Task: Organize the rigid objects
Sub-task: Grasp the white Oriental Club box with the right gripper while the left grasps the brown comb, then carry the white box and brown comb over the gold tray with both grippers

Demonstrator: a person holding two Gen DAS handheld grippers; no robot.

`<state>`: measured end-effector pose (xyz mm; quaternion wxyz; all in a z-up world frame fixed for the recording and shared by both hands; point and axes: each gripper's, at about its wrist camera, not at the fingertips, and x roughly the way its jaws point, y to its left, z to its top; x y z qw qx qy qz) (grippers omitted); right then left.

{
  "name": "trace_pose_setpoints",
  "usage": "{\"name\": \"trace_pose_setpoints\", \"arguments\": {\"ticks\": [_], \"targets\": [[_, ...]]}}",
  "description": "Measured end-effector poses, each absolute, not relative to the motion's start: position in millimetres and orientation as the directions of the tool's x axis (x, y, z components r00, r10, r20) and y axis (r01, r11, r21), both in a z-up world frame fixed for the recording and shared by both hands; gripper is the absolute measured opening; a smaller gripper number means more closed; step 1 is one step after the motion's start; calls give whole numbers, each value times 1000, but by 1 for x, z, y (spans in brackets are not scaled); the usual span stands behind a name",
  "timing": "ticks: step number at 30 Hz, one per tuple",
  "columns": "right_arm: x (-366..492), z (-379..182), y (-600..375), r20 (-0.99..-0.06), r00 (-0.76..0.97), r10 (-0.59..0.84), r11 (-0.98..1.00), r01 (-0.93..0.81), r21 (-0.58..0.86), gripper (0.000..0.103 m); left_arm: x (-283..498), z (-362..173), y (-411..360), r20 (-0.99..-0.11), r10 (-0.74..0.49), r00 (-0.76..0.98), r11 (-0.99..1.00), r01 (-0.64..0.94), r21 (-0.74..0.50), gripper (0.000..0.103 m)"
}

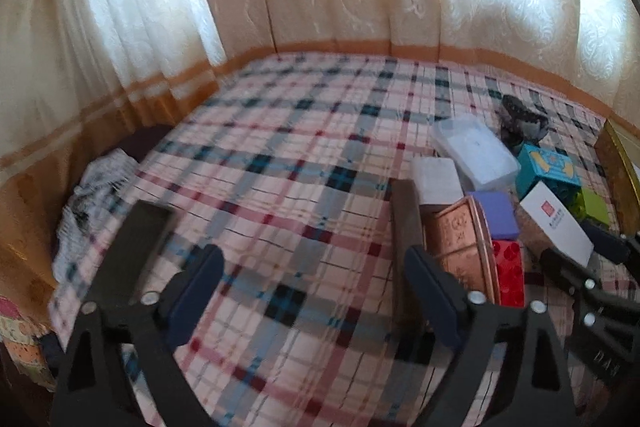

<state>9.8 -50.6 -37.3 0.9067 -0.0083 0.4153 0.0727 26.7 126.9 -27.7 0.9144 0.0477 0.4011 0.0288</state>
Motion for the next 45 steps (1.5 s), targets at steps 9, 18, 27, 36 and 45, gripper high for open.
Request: {"name": "trace_pose_setpoints", "arguments": {"ticks": [9, 18, 27, 36, 45], "targets": [[19, -45, -54, -782, 602, 162, 985, -152, 87, 45, 50, -34, 112, -768, 34, 640, 996, 40, 78, 90], [11, -42, -70, -758, 613, 225, 974, -144, 172, 45, 55, -48, 122, -796, -69, 602, 997, 63, -38, 48], [-5, -24, -66, -672, 700, 243, 970, -189, 154, 45, 58, -49, 116, -771, -91, 630, 994, 109, -27, 14], [-20, -4, -83, -568, 787, 238, 970, -165, 178, 45, 21, -20, 122, -675, -192, 712, 981, 136, -136, 14], [-34, 14, -118, -482, 855, 189, 972, -93, 217, 45, -12, 40, 77, -561, -237, 793, 969, 236, -75, 14]]}}
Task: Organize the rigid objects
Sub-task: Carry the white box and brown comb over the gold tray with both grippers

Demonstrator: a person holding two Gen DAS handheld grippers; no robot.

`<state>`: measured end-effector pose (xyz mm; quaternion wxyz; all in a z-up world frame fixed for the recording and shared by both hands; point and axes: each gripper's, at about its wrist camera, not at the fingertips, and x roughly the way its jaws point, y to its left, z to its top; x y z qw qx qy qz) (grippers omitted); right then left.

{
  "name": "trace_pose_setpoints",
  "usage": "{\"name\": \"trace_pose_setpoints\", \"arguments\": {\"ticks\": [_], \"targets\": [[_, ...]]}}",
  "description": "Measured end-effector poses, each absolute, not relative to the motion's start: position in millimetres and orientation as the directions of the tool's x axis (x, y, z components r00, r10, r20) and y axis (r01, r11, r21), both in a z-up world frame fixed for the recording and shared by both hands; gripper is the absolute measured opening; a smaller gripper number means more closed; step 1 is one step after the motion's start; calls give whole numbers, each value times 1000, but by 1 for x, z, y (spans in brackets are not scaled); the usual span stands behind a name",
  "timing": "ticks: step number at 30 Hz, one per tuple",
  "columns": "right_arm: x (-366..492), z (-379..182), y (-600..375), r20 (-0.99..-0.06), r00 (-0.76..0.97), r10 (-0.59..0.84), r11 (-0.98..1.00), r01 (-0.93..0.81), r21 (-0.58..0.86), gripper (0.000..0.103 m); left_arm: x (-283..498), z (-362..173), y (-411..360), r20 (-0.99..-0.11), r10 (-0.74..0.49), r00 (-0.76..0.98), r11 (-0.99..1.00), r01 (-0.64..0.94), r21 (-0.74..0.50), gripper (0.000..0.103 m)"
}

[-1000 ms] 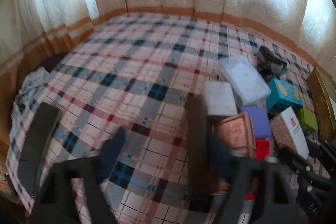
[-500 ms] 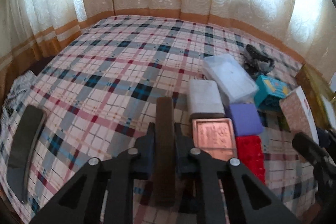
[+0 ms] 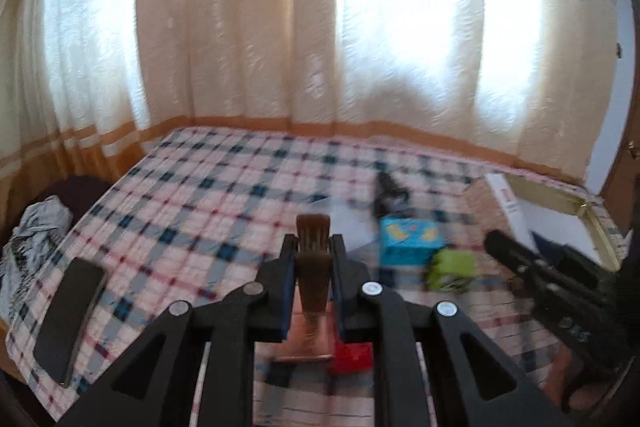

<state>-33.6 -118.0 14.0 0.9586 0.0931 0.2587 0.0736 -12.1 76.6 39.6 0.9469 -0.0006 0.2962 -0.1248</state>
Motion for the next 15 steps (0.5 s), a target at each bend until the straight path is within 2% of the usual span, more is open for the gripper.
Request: {"name": "trace_pose_setpoints", "arguments": {"ticks": [10, 15], "targets": [[-65, 28, -183, -406, 913, 45, 983, 32, 180, 45, -16, 58, 15, -532, -355, 769, 928, 357, -103, 14], [-88, 34, -235, -376, 924, -75, 977, 144, 159, 45, -22, 69, -31, -501, -430, 751, 890, 445, -98, 14]]}}
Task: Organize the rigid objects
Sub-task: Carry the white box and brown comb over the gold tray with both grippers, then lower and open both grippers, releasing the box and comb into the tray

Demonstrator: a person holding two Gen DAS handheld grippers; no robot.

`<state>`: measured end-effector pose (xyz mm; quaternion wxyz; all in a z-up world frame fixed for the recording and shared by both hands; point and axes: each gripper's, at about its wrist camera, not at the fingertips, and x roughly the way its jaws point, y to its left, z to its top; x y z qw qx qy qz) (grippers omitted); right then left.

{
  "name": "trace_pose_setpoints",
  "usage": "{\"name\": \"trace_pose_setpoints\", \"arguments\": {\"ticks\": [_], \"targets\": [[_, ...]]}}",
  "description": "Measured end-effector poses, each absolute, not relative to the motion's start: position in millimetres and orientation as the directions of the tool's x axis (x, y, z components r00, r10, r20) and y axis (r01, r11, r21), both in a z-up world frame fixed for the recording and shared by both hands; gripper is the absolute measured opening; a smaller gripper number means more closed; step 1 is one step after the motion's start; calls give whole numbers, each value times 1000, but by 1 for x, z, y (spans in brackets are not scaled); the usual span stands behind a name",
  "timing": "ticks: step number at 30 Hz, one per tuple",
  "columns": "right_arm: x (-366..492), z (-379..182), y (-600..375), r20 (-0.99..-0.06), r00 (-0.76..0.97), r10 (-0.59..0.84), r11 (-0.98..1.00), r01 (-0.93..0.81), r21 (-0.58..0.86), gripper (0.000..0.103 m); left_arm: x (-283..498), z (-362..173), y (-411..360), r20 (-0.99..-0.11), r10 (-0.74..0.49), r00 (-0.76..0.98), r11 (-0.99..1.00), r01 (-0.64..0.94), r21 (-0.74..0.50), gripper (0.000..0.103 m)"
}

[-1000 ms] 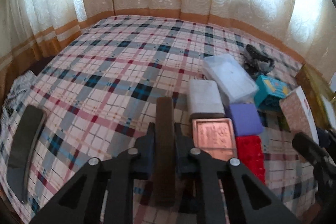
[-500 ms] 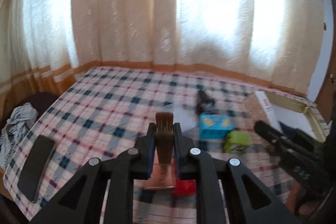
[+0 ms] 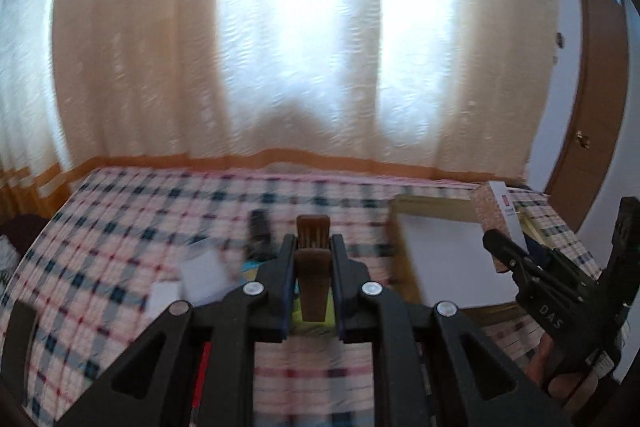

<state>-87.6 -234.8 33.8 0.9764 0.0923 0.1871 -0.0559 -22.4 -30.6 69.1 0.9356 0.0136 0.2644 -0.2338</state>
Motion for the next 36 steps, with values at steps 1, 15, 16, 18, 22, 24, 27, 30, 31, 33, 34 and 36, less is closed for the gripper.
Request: {"name": "trace_pose_setpoints", "arguments": {"ticks": [1, 15, 16, 18, 22, 24, 27, 30, 31, 33, 34, 36], "targets": [[-92, 33, -246, -378, 921, -99, 974, 168, 153, 45, -24, 70, -38, -497, -443, 746, 883, 459, -99, 14], [-123, 20, -351, -470, 820, -326, 914, 401, 66, 45, -25, 47, -177, -547, -587, 598, 771, 619, -150, 14], [-123, 18, -354, -477, 815, -329, 912, 406, 63, 45, -24, 43, -186, -554, -589, 589, 766, 626, -149, 14], [-121, 15, -358, -496, 806, -322, 909, 410, 77, 45, -22, 36, -201, -567, -591, 573, 758, 635, -149, 14], [-110, 8, -360, -546, 776, -314, 910, 411, 61, 45, -16, 22, -217, -589, -586, 557, 756, 637, -149, 14], [-109, 7, -363, -555, 773, -306, 907, 414, 76, 45, -17, 22, -220, -588, -584, 560, 752, 645, -132, 14], [-107, 4, -367, -568, 767, -297, 902, 421, 96, 45, -16, 21, -218, -583, -588, 560, 748, 650, -131, 14], [-105, 2, -368, -577, 768, -276, 904, 411, 115, 46, -13, 18, -220, -583, -577, 572, 755, 647, -111, 15], [-104, 1, -368, -581, 769, -267, 907, 405, 119, 46, -11, 17, -221, -584, -572, 576, 757, 646, -104, 16], [-104, 2, -367, -578, 773, -262, 907, 402, 126, 47, -10, 15, -223, -584, -558, 590, 762, 642, -80, 23], [-105, 2, -368, -573, 779, -254, 907, 397, 139, 56, -10, 13, -224, -584, -543, 603, 768, 638, -54, 44], [-109, 3, -371, -550, 804, -224, 903, 384, 192, 69, -12, 14, -221, -571, -519, 637, 788, 614, -31, 80]]}}
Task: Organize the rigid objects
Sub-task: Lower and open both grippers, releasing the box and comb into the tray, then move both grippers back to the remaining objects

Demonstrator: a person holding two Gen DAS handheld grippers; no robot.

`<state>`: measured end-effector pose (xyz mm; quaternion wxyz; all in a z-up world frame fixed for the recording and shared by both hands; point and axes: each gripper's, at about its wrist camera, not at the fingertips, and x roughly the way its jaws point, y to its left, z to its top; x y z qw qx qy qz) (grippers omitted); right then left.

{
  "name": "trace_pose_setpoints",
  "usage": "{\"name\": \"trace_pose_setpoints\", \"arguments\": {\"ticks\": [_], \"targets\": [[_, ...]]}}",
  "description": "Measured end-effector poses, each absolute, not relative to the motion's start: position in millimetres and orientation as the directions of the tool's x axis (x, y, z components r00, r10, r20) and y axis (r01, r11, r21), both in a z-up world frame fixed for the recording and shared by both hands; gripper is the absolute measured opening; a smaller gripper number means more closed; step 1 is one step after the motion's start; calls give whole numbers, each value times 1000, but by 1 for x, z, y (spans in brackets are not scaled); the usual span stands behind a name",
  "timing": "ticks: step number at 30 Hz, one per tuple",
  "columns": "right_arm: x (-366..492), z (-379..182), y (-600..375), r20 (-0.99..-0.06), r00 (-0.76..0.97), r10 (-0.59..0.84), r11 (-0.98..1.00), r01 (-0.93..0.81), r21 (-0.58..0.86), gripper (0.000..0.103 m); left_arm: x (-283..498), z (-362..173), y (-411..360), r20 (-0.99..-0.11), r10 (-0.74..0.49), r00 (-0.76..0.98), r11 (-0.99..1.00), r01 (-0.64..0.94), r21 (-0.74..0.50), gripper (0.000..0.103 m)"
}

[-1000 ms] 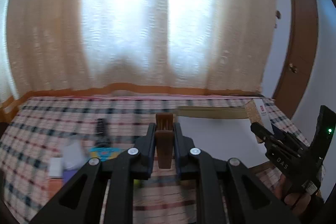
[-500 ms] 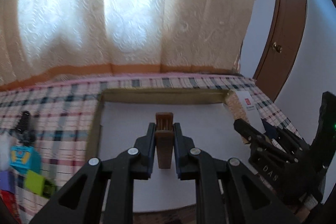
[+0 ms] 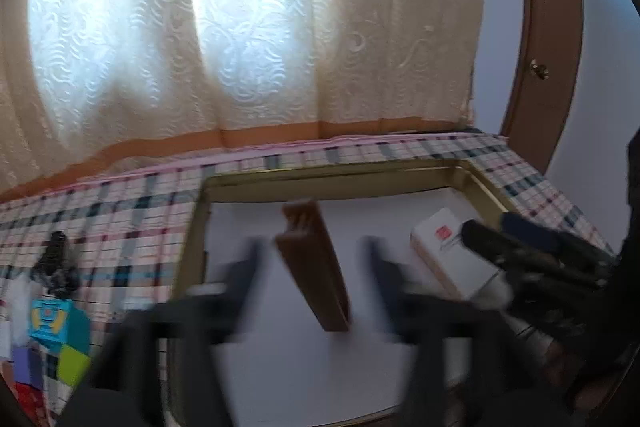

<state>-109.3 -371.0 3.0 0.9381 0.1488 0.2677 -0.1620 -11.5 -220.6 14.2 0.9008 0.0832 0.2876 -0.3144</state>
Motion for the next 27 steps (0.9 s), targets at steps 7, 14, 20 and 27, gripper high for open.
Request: {"name": "trace_pose_setpoints", "arguments": {"ticks": [7, 14, 20, 27], "targets": [[-132, 17, -385, -432, 858, -278, 857, 424, 292, 70, -26, 30, -190, -434, -484, 760, 844, 537, -2, 103], [-141, 19, -396, -406, 858, -314, 825, 458, 330, 70, -20, 29, -150, -408, -354, 841, 922, 388, 1, 103], [-140, 21, -388, -394, 853, -342, 843, 464, 272, 70, -6, 14, -119, -488, -294, 822, 953, 293, -81, 103], [-149, 26, -376, -309, 849, -429, 848, 496, 185, 70, -11, 10, -114, -468, -213, 858, 973, 229, -23, 103]]}}
